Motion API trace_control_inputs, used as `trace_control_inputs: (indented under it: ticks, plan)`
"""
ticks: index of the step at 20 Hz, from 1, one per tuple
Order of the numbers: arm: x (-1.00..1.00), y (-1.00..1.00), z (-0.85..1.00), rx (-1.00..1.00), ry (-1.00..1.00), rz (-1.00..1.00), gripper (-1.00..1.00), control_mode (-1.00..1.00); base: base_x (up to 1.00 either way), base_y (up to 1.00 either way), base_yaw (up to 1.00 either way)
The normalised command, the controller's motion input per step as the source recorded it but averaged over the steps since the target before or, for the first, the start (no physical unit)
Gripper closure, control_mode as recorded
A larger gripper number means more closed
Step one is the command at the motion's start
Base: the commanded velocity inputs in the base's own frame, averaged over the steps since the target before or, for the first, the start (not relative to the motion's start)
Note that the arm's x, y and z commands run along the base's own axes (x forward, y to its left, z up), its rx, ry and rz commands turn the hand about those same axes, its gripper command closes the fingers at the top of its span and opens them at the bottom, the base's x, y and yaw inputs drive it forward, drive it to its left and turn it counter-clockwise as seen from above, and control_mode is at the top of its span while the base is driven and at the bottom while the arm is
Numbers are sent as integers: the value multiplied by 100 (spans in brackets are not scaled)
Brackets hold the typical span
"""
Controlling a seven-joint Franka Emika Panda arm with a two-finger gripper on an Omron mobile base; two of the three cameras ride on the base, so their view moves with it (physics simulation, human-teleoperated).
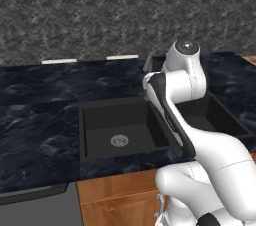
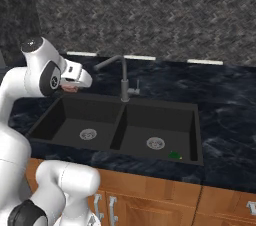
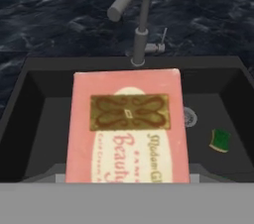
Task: Pick up the sponge and bar soap from the sink, and place them back in the cabinet, and close the cabinet doors.
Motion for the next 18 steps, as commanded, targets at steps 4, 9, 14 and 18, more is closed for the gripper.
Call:
trace_control_inputs:
  ticks: [4, 9, 14, 18]
  plan:
    - [-5, -50, 7, 0, 0, 5, 100, -100, 0, 0, 0]
    - [-15, -37, 0, 0, -3, 4, 100, -100, 0, 0, 0]
    - [-27, -13, 0, -1, 0, 5, 100, 100, -9, 0, 1]
    - [0, 0, 0, 0, 0, 0, 100, 100, -59, 2, 21]
